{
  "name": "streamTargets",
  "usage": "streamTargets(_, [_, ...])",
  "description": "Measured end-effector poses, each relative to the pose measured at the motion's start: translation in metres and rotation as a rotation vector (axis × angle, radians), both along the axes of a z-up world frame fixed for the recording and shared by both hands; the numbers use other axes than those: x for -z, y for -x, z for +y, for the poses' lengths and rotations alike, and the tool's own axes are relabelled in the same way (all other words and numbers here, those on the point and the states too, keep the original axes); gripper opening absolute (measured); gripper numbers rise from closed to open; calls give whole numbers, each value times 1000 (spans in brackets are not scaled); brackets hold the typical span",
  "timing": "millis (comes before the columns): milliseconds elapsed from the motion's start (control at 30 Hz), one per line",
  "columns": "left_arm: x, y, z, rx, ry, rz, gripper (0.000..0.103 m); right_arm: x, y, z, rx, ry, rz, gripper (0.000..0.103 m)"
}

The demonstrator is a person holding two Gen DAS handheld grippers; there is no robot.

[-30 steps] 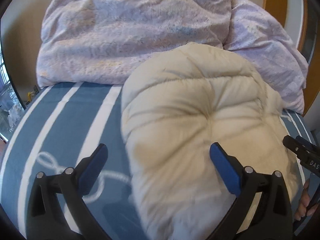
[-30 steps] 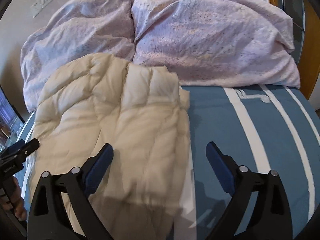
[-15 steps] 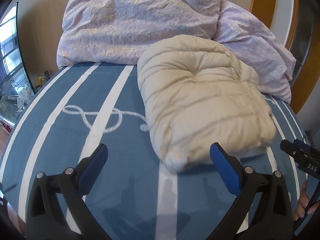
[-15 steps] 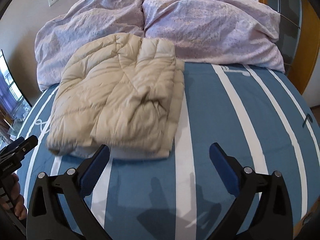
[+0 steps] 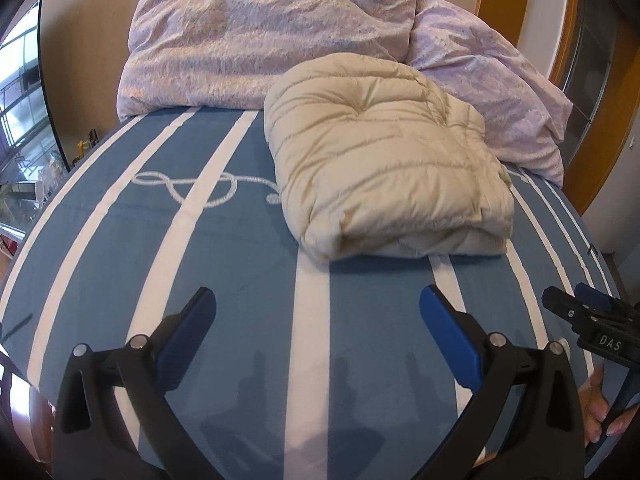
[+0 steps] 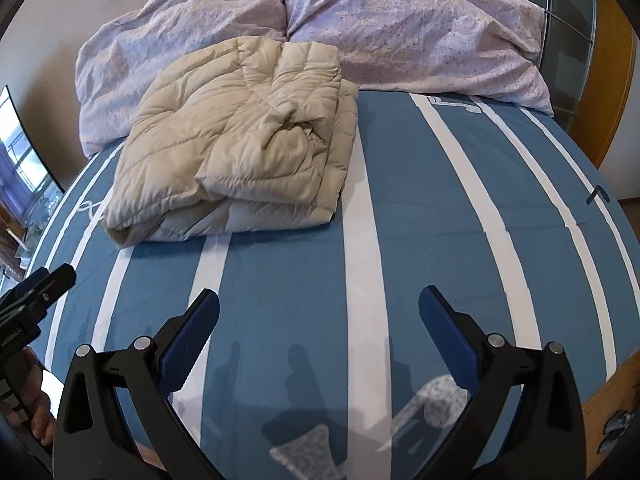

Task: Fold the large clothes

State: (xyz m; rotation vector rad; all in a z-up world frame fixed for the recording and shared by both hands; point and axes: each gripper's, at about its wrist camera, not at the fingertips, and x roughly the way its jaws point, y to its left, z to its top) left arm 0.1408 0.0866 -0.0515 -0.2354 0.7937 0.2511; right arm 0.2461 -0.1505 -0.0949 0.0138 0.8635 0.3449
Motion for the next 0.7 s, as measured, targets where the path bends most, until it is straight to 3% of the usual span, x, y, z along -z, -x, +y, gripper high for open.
streamTargets(400, [-11, 32, 0, 2, 50, 16, 101, -18, 30, 0, -40, -8, 28, 101])
streamTargets(700, [-31, 46, -6, 40, 93, 4, 101, -39, 48, 4, -72, -20, -2, 102])
